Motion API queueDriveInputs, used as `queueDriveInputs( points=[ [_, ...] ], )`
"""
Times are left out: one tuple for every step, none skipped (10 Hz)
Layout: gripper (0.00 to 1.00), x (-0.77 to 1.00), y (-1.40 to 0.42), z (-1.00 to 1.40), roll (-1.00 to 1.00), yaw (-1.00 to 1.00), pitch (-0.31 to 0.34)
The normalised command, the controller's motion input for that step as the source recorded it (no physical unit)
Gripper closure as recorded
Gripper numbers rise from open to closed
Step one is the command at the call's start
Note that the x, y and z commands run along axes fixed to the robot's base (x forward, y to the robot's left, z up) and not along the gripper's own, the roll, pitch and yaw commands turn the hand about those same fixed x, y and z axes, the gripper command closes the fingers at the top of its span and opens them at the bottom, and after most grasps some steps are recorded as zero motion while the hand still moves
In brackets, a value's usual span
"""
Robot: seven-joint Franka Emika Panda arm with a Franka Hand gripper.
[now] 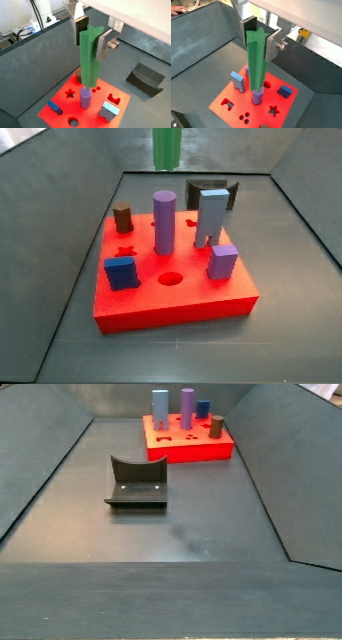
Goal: Pick up the star object. Move up. Move to above the board. Insert the star object.
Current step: Insert the star object.
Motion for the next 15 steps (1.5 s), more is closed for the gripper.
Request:
queueDriveInputs(
  points=[
    [1.00,0.03,0.00,0.00,0.00,0.00,0.000],
    [1.00,0.13,0.03,0.00,0.00,-0.23,0.069],
    [1.00,-0.43,0.00,0.18,0.02,-0.67,0.000],
    [1.00,-0.51,-0.02,0.49,0.12,-0.58,0.029],
    [1.00,-0.64,0.00,0.35,0.04,-0.48,0.000],
    [1.00,0.00,0.00,0.00,0.00,-0.07,0.000],
    [1.00,0.04,0.00,-0.07,0.00,0.00,0.000],
    [1.00,-0.07,0.00,-0.64,-0.14,-0.24,0.000],
    [1.00,-0.15,0.00,-0.56,-0.27,-0.73,0.000],
    [1.00,0.06,0.03,-0.13,-0.14,-0.05,-0.027],
    [1.00,-0.06,0.05,-0.03,0.00,0.00,0.000],
    [1.00,-0.24,-0.05,-0.38,-0.06,-0.72,0.050],
    [1.00,-0.15,0.00,-0.45,-0.11,-0.85,0.000],
    [1.00,-0.13,-0.05,-0.32,-0.17,-0.80,-0.043],
    [1.00,0.00,0.00,0.00,0.00,0.00,0.000]
  ],
)
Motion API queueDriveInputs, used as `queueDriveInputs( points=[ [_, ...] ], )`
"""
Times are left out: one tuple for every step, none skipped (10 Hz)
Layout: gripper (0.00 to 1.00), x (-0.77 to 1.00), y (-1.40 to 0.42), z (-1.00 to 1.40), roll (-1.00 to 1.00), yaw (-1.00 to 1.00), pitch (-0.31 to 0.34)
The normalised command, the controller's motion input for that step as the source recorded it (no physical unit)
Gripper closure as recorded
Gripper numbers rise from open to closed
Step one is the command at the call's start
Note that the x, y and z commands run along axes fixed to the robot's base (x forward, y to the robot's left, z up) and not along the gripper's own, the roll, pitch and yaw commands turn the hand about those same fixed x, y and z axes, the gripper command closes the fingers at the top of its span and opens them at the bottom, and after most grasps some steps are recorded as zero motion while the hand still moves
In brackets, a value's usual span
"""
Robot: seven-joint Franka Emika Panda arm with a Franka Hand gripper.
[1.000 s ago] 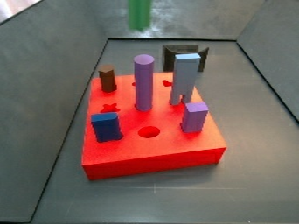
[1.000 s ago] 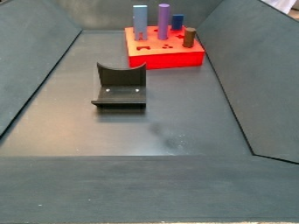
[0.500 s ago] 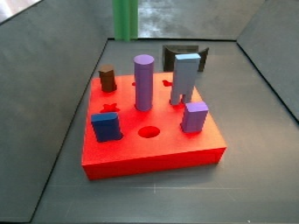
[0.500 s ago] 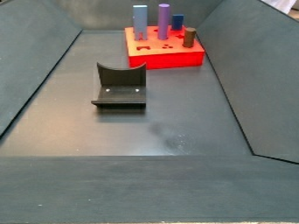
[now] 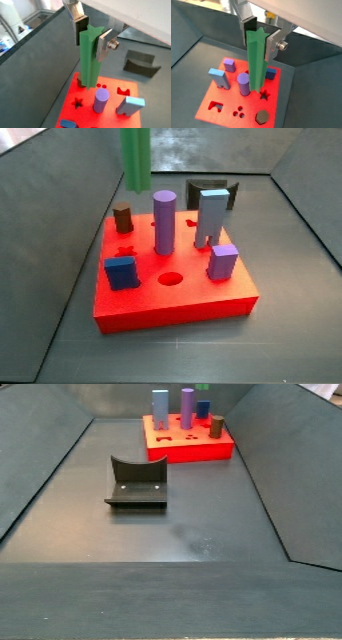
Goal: Pick up the star object. Move up. Move to above the board. Insert the star object.
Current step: Insert the star object.
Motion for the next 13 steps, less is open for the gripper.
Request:
queueDriveInputs(
  points=[
    [1.00,-0.02,0.01,-0.06,-0.01,-0.03,0.000],
    [1.00,-0.03,0.00,-0.60,-0.19,-0.26,-0.084],
    [1.00,0.00,0.04,-0.78,-0.20,0.00,0.000],
    [1.00,0.00,0.00,-0.69,-0.17,0.24,-0.040],
    [1.00,0.05,-0.04,-0.54,-0.16,0.24,-0.100],
    [1.00,0.00,-0.01,-0.05,-0.01,0.02,-0.027],
    [1.00,-0.07,-0.13,-0.41,0.00,0.03,-0.050],
    [1.00,-0.43,-0.29,-0.45,0.00,0.00,-0.073],
    [1.00,0.00,-0.04,0.00,0.00,0.00,-0.001],
    [1.00,0.00,-0.06,-0.23,0.00,0.01,-0.100],
    [1.00,-0.05,-0.02,-0.46,-0.02,0.00,-0.021],
    [1.00,0.00,0.00,0.00,-0.06,0.00,-0.014],
    [1.00,0.00,0.00,-0.17,-0.09,0.00,-0.054]
  ],
)
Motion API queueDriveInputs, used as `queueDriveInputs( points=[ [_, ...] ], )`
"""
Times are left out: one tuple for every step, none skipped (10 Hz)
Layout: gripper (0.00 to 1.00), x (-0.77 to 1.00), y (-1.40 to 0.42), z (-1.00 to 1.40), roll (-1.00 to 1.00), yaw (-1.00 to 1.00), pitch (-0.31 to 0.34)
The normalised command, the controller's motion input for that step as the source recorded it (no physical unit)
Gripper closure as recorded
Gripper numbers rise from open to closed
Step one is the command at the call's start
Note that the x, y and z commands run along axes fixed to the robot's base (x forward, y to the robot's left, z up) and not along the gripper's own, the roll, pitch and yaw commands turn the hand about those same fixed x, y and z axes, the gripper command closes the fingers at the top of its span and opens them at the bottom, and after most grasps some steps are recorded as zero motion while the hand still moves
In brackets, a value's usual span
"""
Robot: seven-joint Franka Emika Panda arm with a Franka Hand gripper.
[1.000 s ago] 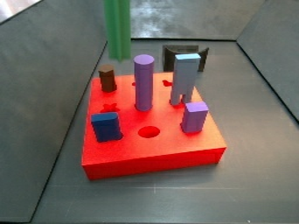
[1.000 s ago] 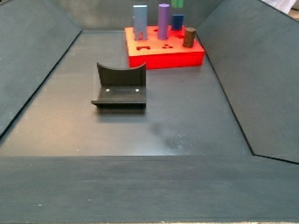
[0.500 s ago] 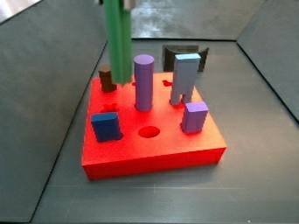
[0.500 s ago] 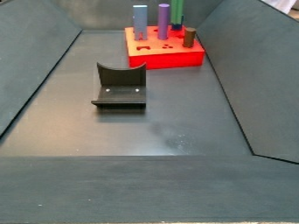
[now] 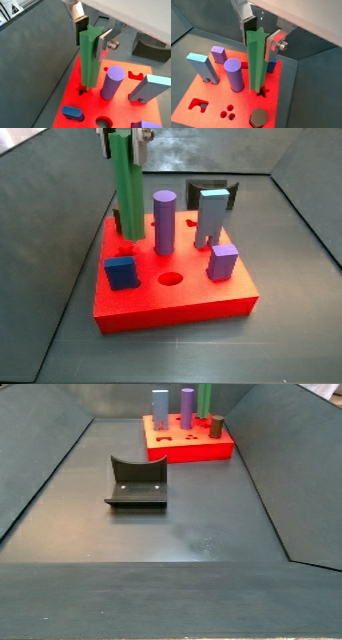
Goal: Pick up the star object. Move up. Move to above the board. Insert the star object.
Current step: Insert the star object.
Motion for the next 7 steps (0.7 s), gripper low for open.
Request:
queueDriveInputs(
  points=[
    [1.00,0.00,0.00,-0.23,-0.06,0.00,-0.013],
    [1.00,0.00,0.01,-0.20,-0.05,0.00,0.000],
    [1.00,-0.08,0.00,-0.23,-0.02,0.00,0.000],
    [1.00,0.00,0.00,-0.08,-0.04,0.00,0.000],
    [1.00,0.00,0.00,-0.07,-0.01,0.00,0.000],
    [1.00,0.00,0.00,-0.15,0.00,0.00,0.000],
    [1.00,0.00,0.00,-0.19,0.00,0.00,0.000]
  ],
)
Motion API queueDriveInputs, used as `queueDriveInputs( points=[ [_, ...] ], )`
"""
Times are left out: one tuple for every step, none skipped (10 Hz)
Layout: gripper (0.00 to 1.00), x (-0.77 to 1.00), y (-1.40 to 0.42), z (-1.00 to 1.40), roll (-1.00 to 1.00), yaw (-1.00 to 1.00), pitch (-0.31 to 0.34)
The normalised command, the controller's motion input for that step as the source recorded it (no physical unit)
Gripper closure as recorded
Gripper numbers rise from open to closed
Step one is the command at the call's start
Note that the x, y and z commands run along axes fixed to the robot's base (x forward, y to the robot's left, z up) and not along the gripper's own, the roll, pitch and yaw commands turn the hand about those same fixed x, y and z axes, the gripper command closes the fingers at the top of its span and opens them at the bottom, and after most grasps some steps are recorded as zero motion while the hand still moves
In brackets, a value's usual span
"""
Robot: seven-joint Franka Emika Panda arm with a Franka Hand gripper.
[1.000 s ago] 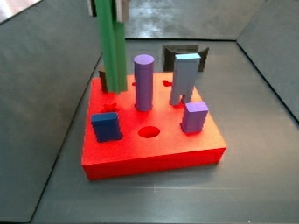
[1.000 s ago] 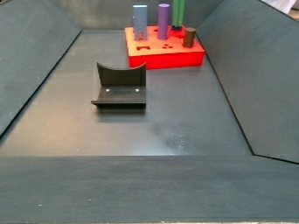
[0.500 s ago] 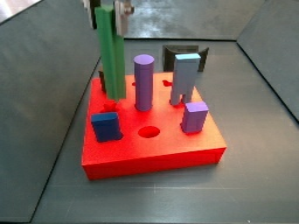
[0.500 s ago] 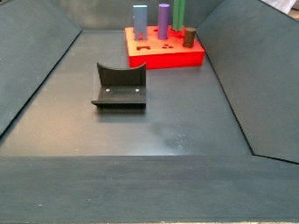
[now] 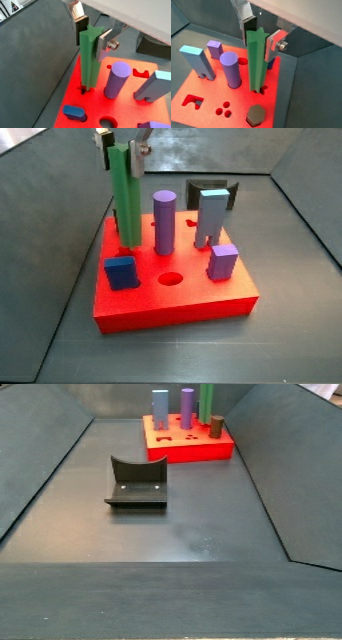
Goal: Pick up the star object. Move up. Move to above the board. Insert the star object.
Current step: Insert the star object.
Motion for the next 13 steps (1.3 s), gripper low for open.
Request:
queueDriveInputs(
  points=[
    [1.00,0.00,0.00,-0.19,-0.01,0.00,0.000],
    [1.00,0.00,0.00,-0.13,-0.01,0.00,-0.004],
    [1.00,0.00,-0.02,-0.11,0.00,0.00,-0.013],
    [1.00,-0.07,-0.07,-0.13,0.00,0.00,0.000],
    [1.00,-0.16,-0.11,-0.07,0.00,-0.01,0.000],
    [1.00,-0.15,-0.14,0.00,0.00,-0.04,0.000],
    [1.00,0.00,-0.07,0.00,0.00,0.00,0.000],
    [1.00,0.00,-0.07,-0.01,0.00,0.00,0.000],
    [1.00,0.03,0.00,-0.08,0.00,0.00,-0.013],
    [1.00,0.09,0.00,-0.34,-0.06,0.01,-0.076],
    [1.00,0.08,0.01,-0.39,-0.09,0.00,-0.080],
    [1.00,0.06,0.00,-0.29,-0.07,0.00,-0.046],
    [1.00,0.01,0.00,-0.28,-0.06,0.00,-0.053]
  ],
)
